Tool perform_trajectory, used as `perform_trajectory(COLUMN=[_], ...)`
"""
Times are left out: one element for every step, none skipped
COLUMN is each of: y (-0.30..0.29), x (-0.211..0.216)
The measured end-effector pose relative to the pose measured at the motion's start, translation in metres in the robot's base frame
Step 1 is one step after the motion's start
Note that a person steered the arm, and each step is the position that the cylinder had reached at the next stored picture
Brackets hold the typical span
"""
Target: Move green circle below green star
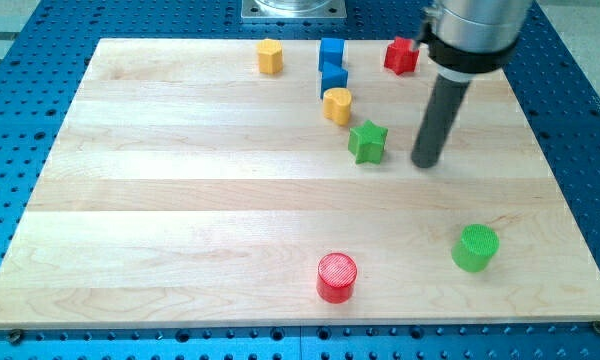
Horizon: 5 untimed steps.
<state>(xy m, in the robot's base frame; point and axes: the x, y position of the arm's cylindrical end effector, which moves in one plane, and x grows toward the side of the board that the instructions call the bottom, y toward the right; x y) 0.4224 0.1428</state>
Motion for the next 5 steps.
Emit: perform_trajectory(y=[-0.026,-0.054,-0.064,-0.009,0.091], x=[-0.003,-0.002,0.004,0.039,0.08])
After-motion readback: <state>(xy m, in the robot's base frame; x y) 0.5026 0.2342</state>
